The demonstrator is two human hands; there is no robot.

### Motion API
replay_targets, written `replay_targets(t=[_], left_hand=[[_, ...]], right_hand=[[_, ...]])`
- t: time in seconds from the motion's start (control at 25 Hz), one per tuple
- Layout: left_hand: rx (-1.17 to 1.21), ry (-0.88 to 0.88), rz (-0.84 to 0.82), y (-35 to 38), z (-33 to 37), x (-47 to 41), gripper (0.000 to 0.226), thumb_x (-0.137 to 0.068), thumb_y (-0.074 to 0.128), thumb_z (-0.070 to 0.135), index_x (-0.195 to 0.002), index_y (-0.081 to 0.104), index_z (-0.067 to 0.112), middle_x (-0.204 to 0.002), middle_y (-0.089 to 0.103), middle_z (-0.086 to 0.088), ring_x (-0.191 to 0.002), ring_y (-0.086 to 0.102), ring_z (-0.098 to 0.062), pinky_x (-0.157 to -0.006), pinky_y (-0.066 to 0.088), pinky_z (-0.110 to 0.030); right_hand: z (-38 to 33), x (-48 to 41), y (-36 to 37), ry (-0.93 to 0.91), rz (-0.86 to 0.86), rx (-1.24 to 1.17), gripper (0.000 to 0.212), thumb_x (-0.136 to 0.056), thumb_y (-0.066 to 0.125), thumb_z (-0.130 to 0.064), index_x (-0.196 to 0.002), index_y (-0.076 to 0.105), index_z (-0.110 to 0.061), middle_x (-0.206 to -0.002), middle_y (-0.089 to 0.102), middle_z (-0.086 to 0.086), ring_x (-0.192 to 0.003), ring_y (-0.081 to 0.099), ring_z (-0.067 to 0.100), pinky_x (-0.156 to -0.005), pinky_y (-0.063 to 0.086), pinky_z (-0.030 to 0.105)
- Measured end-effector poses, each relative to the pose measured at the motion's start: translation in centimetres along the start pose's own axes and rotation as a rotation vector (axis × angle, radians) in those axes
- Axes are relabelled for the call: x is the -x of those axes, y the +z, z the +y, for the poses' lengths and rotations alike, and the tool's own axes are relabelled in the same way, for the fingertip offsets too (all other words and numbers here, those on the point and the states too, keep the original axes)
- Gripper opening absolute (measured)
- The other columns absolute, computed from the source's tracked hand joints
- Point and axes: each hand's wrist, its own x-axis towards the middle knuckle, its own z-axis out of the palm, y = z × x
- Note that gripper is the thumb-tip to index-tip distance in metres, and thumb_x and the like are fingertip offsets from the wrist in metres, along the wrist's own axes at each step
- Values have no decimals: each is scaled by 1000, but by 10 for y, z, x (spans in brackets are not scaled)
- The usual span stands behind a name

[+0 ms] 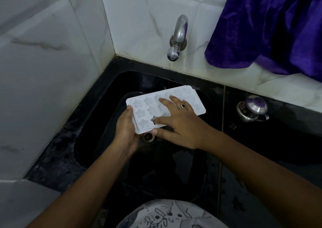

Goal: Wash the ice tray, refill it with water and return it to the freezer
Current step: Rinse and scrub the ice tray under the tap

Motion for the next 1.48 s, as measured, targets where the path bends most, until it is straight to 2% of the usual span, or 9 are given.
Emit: replay_targets(t=[0.16, 0.28, 0.36, 0.52, 0.76, 0.92, 1.08, 1.24, 1.48], left_hand=[[-16, -3, -37, 7, -6, 3, 51, -114, 35, 45, -134, 67, 11, -121, 79, -13, -113, 76, -34, -98, 60, -49], [28, 22, -31, 6, -1, -1, 47, -114, 37, 44, -128, 70, 13, -113, 82, -10, -101, 80, -28, -75, 66, -40], [56, 28, -15, 1, 4, -4, 46, -114, 37, 43, -125, 71, 14, -110, 82, -8, -95, 81, -25, -65, 65, -33], [51, 46, -17, -5, 8, -5, 49, -114, 34, 45, -127, 70, 14, -114, 82, -9, -100, 80, -24, -68, 65, -31], [36, 29, -69, 2, 0, 2, 44, -113, 40, 45, -125, 71, 15, -115, 81, -9, -99, 81, -25, -70, 66, -34], [47, 22, -75, 3, 1, 3, 47, -113, 40, 46, -129, 70, 14, -115, 81, -11, -98, 81, -26, -68, 66, -36], [33, 21, -86, 0, -1, 3, 48, -113, 38, 46, -130, 69, 13, -119, 80, -11, -103, 80, -28, -85, 66, -44], [47, 13, -66, 6, -1, 3, 44, -113, 41, 44, -125, 71, 14, -112, 82, -9, -93, 82, -24, -67, 66, -34], [97, -12, -67, -4, 4, 2, 48, -112, 39, 47, -121, 73, 14, -112, 82, -12, -95, 81, -30, -65, 66, -40]], right_hand=[[-2, -6, -4, 2, 46, 170, 51, -103, 33, -66, -116, 71, -36, -166, 30, 10, -155, 18, 37, -123, 9, 63], [-8, -5, 1, -45, 99, 389, 60, -102, 29, -69, -130, 66, -30, -169, 24, 15, -156, 16, 41, -123, 9, 66], [-7, -1, -1, -42, 79, 301, 64, -101, 29, -71, -145, 55, -33, -172, 15, 14, -158, 9, 40, -123, 8, 65], [-15, 4, 0, -42, 114, 22, 60, -100, 36, -68, -143, 55, -31, -168, 24, 13, -157, 11, 35, -124, 13, 61], [-33, -8, 8, -36, 127, 213, 47, -104, 38, -55, -135, 63, -30, -170, 20, 13, -157, 10, 39, -124, 9, 64], [-39, -12, 11, -6, 67, 3, 51, -102, 41, -59, -133, 65, -28, -170, 18, 11, -158, 5, 36, -124, 6, 63], [-30, -10, 1, -13, 41, 64, 44, -101, 43, -61, -132, 64, -38, -167, 24, 8, -155, 12, 36, -123, 7, 63], [-41, -15, 3, -19, 104, 296, 53, -101, 36, -64, -129, 66, -30, -168, 24, 13, -156, 14, 40, -122, 7, 67], [-31, -15, -4, -40, 10, 5, 58, -97, 34, -75, -135, 62, -42, -171, 17, 8, -158, 4, 33, -125, 0, 62]])
